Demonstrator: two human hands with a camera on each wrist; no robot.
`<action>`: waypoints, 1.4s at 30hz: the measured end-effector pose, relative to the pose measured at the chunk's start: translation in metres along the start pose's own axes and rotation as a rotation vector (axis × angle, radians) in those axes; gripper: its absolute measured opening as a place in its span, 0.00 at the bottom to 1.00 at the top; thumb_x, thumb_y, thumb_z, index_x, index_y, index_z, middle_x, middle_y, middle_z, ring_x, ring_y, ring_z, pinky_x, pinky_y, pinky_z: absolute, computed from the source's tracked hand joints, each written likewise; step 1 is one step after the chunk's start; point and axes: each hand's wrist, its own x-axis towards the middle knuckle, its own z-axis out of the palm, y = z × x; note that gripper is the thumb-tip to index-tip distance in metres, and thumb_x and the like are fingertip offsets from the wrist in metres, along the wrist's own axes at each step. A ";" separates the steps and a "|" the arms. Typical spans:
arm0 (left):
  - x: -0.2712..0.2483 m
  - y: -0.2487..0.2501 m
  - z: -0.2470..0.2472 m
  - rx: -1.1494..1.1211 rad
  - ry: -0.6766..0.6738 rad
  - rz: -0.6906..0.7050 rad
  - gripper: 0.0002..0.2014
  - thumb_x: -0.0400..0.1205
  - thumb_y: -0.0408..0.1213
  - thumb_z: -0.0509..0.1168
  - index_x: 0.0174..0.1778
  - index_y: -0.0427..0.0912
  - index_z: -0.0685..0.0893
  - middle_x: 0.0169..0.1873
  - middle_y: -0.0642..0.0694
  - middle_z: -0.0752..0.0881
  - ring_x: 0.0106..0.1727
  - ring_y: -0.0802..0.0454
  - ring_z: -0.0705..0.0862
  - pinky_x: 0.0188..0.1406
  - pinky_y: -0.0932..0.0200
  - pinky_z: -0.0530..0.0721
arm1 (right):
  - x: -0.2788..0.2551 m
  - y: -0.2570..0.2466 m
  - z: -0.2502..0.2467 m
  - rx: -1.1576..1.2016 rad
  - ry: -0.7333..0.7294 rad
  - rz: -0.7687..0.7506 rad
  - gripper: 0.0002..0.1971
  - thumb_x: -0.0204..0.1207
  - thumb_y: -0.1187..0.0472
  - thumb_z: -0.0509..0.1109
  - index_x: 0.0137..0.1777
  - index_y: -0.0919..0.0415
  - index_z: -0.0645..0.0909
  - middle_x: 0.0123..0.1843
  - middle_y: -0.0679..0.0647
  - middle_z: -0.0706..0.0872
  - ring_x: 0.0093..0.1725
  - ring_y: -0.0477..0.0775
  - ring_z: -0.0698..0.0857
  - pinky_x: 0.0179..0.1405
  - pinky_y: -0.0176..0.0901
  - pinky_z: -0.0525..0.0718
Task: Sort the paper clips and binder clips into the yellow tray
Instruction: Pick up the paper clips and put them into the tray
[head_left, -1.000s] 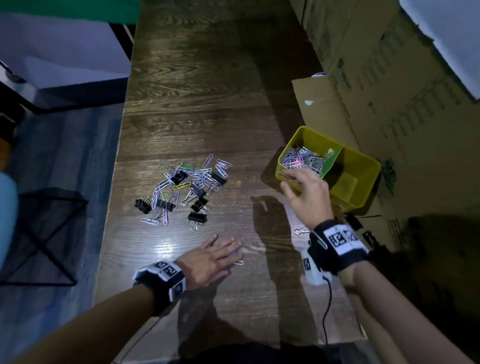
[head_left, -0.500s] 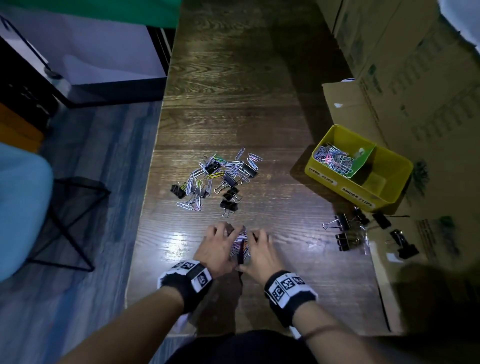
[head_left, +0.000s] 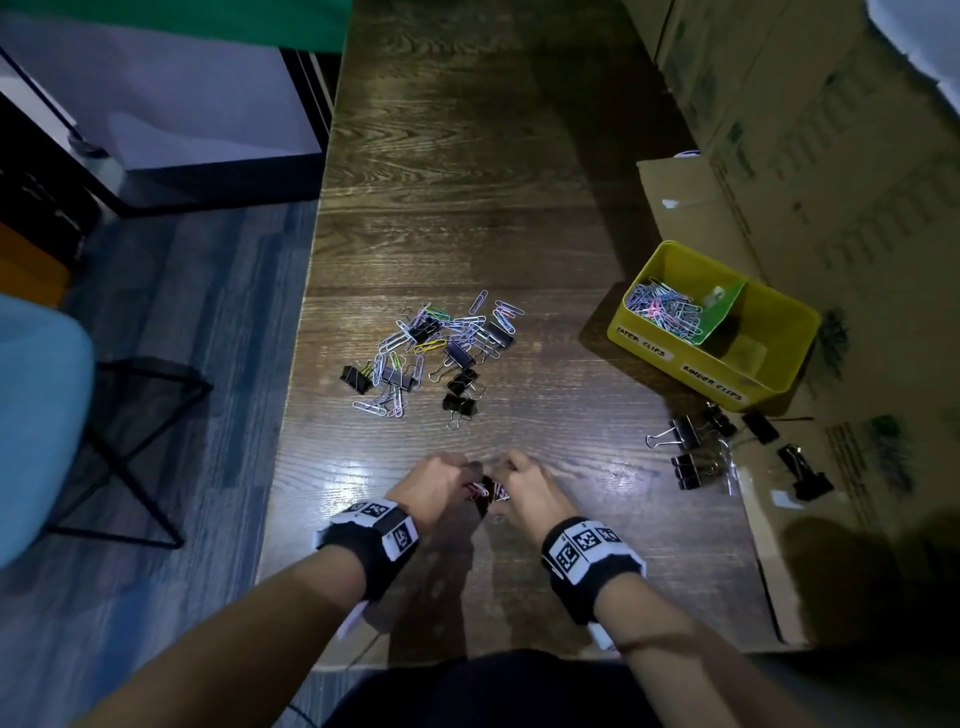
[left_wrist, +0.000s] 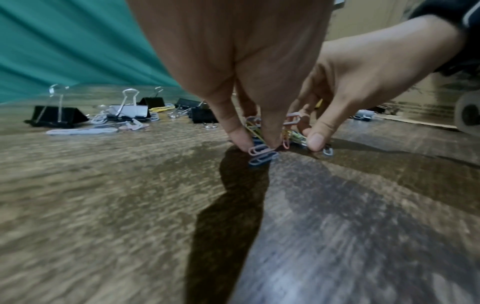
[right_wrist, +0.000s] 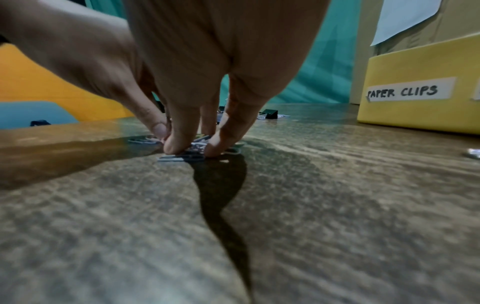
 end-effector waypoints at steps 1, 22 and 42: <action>0.001 -0.004 -0.002 -0.022 0.012 0.010 0.11 0.76 0.38 0.64 0.48 0.39 0.88 0.42 0.38 0.88 0.44 0.40 0.86 0.42 0.55 0.80 | 0.002 0.001 -0.002 0.004 -0.012 -0.001 0.17 0.76 0.61 0.69 0.63 0.66 0.76 0.65 0.62 0.74 0.62 0.66 0.77 0.58 0.52 0.78; 0.023 -0.011 -0.053 -1.117 -0.011 -0.357 0.12 0.72 0.18 0.69 0.38 0.40 0.91 0.32 0.43 0.91 0.32 0.54 0.88 0.38 0.64 0.88 | 0.003 0.033 -0.059 0.744 0.124 0.164 0.10 0.61 0.65 0.83 0.33 0.54 0.84 0.39 0.53 0.90 0.35 0.52 0.88 0.43 0.53 0.88; 0.257 0.143 -0.131 -0.111 0.032 0.076 0.14 0.74 0.38 0.73 0.56 0.45 0.88 0.49 0.45 0.90 0.48 0.54 0.84 0.50 0.64 0.79 | -0.013 0.108 -0.253 0.962 0.800 0.010 0.10 0.64 0.71 0.80 0.37 0.60 0.82 0.32 0.51 0.88 0.27 0.41 0.86 0.30 0.31 0.85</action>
